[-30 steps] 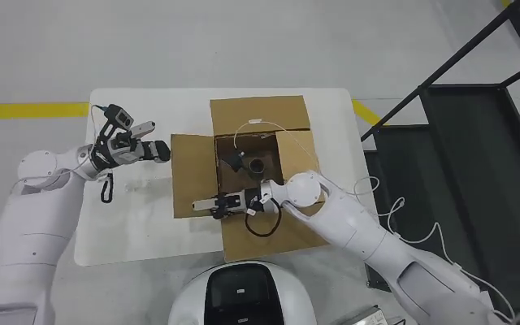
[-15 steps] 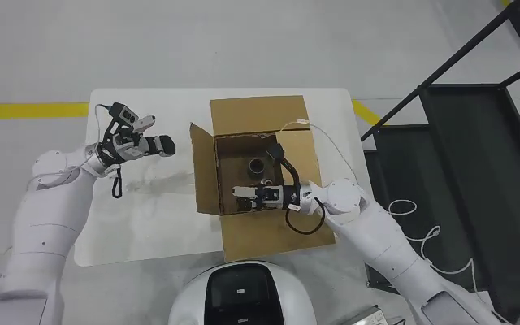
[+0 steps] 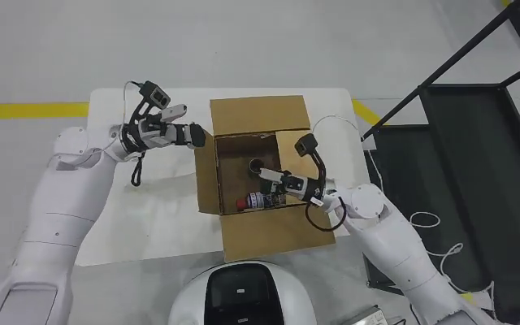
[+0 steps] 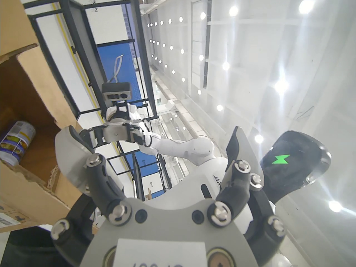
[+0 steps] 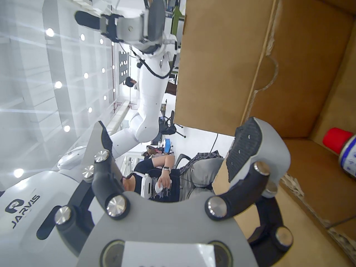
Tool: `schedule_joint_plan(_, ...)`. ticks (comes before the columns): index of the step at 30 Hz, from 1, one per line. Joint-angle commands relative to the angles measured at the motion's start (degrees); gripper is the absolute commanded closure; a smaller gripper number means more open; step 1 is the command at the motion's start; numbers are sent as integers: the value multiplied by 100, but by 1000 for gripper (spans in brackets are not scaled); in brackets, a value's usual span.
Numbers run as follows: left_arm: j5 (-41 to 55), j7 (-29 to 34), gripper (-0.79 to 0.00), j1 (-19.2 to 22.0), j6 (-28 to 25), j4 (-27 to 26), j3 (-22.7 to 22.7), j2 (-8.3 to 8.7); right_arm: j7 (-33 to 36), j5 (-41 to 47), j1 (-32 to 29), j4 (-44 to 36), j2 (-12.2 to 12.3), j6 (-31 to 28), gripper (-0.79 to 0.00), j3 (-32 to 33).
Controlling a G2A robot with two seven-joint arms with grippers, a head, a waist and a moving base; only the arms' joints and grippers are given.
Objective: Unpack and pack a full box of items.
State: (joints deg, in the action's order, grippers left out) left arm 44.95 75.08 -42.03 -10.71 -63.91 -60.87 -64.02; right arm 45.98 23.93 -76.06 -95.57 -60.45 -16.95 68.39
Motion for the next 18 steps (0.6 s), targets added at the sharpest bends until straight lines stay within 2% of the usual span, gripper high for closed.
schedule_joint_plan(1,-113,44,-785,56,4,164,207,-54,-87,66,-303,-161,46,-80,-785,313)
schedule_joint_plan(4,-187,90,-785,121,-83,444,267,-86,-183,168,-661,-320,102,-150,-785,705)
schedule_joint_plan(8,-351,92,-785,141,-274,777,93,-38,-176,256,-950,-476,144,-169,-785,1026)
schedule_joint_plan(14,-956,137,-785,-43,-223,1026,-137,113,-80,254,-1085,-583,162,-145,-785,1166)
schedule_joint_plan(18,-1163,36,-785,-183,-193,1182,-37,105,-73,260,-1068,-559,157,-110,-785,1167)
